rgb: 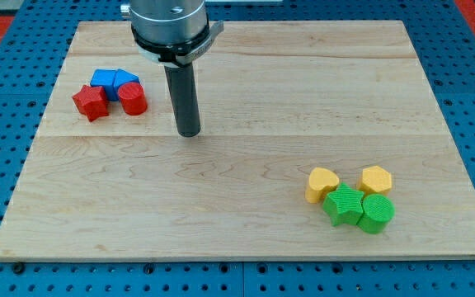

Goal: Point your arm at the green circle

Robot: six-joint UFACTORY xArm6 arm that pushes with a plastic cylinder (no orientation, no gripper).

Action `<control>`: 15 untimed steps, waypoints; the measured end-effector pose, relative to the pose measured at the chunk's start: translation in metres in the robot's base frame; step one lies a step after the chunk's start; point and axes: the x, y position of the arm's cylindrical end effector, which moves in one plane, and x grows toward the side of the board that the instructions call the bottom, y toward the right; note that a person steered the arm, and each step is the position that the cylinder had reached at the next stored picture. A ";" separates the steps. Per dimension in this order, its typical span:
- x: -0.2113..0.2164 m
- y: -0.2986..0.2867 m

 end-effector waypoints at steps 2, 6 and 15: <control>0.000 0.000; -0.149 -0.037; -0.089 0.200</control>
